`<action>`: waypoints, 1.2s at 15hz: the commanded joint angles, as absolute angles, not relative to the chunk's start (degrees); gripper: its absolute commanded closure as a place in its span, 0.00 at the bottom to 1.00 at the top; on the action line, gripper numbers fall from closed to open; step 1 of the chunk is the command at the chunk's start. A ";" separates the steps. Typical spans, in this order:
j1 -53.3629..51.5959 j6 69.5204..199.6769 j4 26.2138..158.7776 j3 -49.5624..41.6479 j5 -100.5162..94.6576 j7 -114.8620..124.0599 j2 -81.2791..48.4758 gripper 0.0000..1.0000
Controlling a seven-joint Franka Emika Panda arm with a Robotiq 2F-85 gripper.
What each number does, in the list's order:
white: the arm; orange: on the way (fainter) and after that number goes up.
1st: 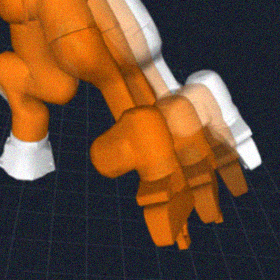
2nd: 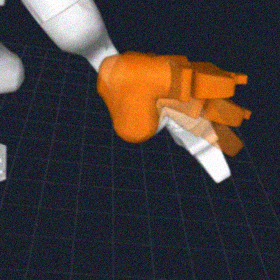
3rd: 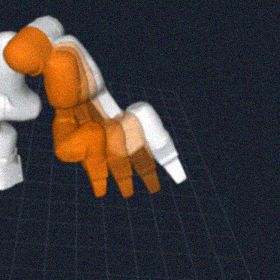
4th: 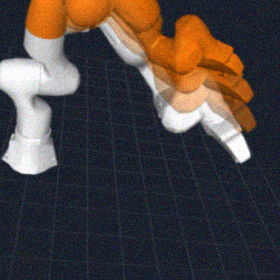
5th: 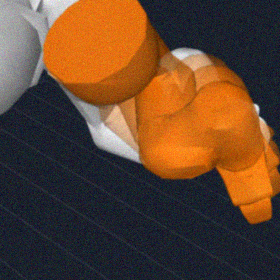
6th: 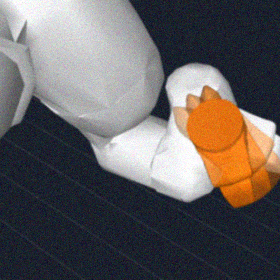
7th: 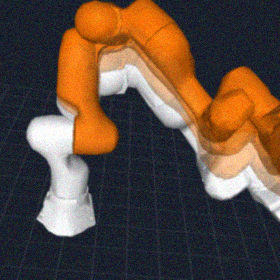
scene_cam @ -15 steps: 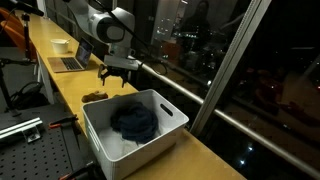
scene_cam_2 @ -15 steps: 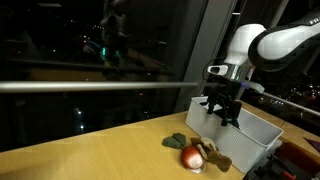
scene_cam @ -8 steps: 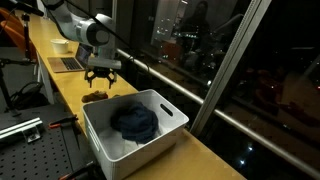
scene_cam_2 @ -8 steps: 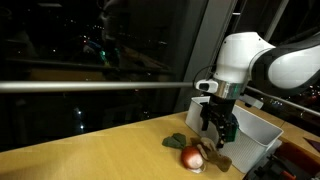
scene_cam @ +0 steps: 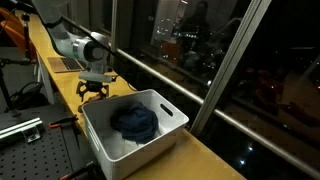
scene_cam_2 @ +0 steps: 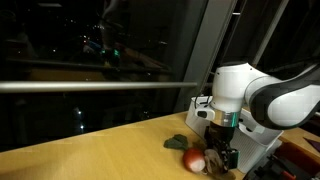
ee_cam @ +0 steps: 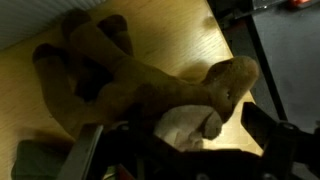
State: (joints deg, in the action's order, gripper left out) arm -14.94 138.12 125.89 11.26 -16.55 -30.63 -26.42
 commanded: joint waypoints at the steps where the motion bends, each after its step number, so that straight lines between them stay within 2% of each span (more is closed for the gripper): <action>1: -13.41 140.42 126.81 11.26 -18.56 -28.05 -27.13 0.00; 2: -12.97 140.75 127.00 11.25 -18.43 -27.91 -26.97 0.10; 3: -12.37 141.36 127.42 11.36 -18.15 -28.13 -26.49 0.26; 6: -10.50 143.25 128.75 11.74 -17.25 -29.14 -24.90 0.51; 12: -6.26 146.56 132.03 12.46 -15.27 -31.23 -20.94 0.95; 13: -5.32 147.10 132.90 12.64 -14.63 -31.97 -20.13 1.00; 18: -2.40 148.86 135.75 13.01 -11.47 -35.90 -16.76 1.00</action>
State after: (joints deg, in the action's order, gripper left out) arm -4.39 147.54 133.06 11.68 -14.00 -32.87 -20.13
